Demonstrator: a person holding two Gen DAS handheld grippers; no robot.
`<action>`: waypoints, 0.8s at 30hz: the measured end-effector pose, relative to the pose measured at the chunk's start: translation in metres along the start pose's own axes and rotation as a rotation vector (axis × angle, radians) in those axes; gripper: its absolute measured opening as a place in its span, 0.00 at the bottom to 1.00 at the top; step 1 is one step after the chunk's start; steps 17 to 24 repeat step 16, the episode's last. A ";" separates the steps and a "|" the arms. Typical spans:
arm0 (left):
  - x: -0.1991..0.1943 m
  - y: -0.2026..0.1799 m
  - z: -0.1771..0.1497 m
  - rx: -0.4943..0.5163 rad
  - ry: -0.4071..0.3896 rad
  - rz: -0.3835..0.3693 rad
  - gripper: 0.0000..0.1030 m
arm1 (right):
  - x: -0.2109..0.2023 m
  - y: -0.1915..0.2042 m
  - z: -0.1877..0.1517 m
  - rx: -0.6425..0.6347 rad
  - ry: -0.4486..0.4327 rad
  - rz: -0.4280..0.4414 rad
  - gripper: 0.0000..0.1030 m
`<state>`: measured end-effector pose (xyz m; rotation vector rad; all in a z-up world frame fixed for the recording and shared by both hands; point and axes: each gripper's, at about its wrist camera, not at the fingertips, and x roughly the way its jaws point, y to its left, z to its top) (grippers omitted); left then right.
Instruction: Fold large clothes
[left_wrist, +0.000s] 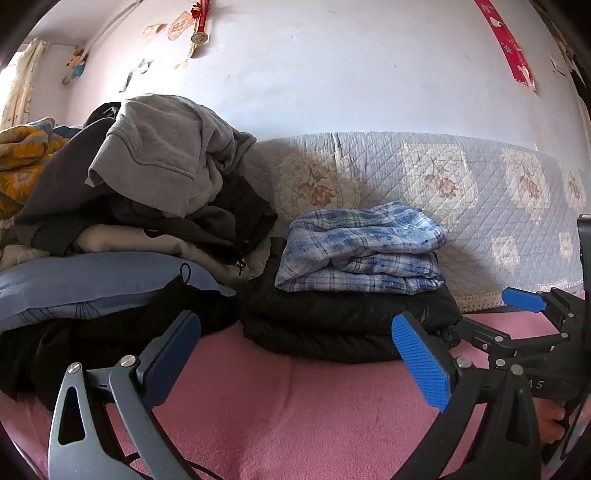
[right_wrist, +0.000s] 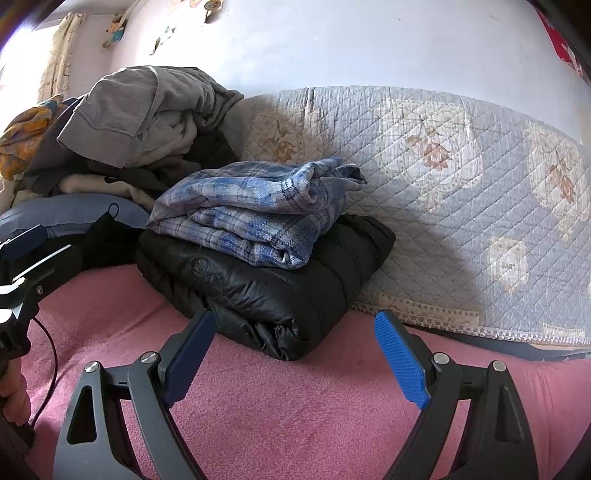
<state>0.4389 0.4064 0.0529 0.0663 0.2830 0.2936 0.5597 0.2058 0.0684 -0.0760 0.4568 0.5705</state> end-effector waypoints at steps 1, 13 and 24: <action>0.001 0.000 0.000 -0.001 0.003 0.000 1.00 | 0.000 0.000 0.000 0.001 0.000 0.000 0.87; 0.002 -0.001 0.001 0.005 0.005 -0.003 1.00 | 0.002 -0.001 0.000 0.010 0.006 0.003 0.87; 0.003 -0.001 0.001 0.004 0.005 -0.004 1.00 | 0.002 0.000 0.000 0.009 0.006 0.003 0.88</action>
